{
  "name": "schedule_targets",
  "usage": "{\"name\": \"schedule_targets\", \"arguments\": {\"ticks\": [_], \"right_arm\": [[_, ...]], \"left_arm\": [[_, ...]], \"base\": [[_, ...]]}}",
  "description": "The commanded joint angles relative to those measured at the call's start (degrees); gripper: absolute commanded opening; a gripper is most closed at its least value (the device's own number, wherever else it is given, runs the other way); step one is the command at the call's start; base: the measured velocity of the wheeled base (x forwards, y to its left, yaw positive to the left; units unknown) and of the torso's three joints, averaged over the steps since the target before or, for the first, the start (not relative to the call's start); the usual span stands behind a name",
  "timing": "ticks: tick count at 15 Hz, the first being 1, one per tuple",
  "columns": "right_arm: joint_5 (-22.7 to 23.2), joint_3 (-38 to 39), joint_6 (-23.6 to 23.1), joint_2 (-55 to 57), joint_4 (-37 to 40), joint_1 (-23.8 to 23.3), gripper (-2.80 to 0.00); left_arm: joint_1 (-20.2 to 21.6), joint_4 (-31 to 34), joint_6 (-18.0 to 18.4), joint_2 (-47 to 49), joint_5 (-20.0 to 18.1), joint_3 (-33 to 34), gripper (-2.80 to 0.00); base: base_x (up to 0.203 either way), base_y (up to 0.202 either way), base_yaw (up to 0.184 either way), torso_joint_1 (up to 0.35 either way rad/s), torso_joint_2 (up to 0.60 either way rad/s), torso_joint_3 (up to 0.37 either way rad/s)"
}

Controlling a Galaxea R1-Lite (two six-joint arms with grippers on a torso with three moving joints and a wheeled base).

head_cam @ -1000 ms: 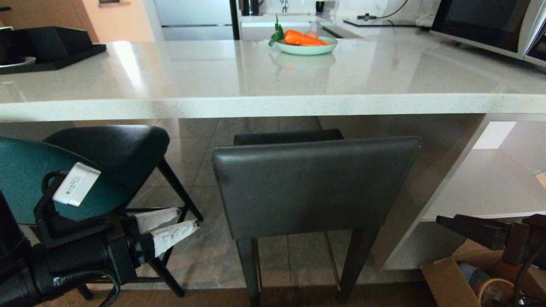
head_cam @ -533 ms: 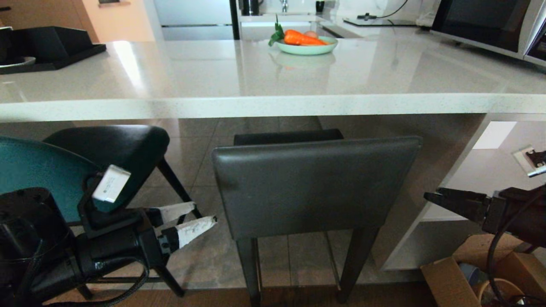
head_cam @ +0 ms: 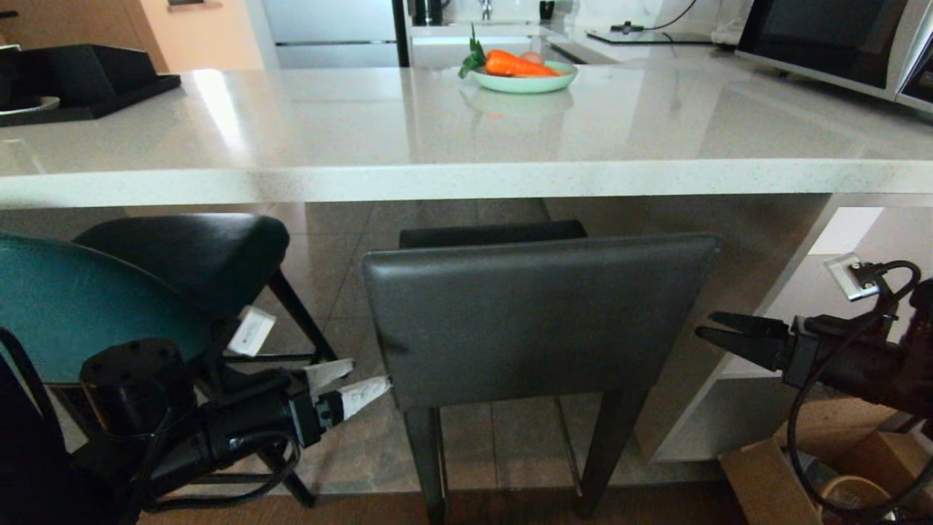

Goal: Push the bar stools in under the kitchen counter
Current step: Pull the gray chair out from under the dining table

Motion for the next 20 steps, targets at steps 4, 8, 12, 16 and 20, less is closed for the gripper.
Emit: {"name": "schedule_targets", "arguments": {"ticks": [4, 8, 12, 16, 20], "right_arm": [[1.0, -4.23, 1.42, 4.38, -1.61, 3.08, 0.0], [1.0, -8.55, 1.9, 7.74, -2.22, 4.44, 0.0], [1.09, -9.51, 1.9, 8.92, -2.31, 5.38, 0.0], [1.26, -8.67, 1.81, 8.93, -2.75, 6.13, 0.0], [0.7, -7.3, 1.74, 8.76, -2.92, 7.82, 0.0]], "left_arm": [[-1.11, -0.54, -0.48, 1.91, -0.01, -4.17, 0.0], [1.47, -0.54, -0.65, 4.08, 0.06, -8.78, 0.0], [0.75, -0.54, -0.74, 4.78, -0.7, -8.3, 0.0], [-1.18, -0.54, -1.01, 6.2, -0.91, -10.25, 0.0], [-1.78, -0.54, -1.01, 7.43, -1.48, -11.86, 0.0]], "base": [[0.0, 0.0, 0.0, 0.0, 0.0, 0.0], [0.0, 0.0, 0.0, 0.0, 0.0, 0.0], [0.0, 0.0, 0.0, 0.0, 0.0, 0.0], [0.0, 0.0, 0.0, 0.0, 0.0, 0.0], [0.0, 0.0, 0.0, 0.0, 0.0, 0.0]]}}
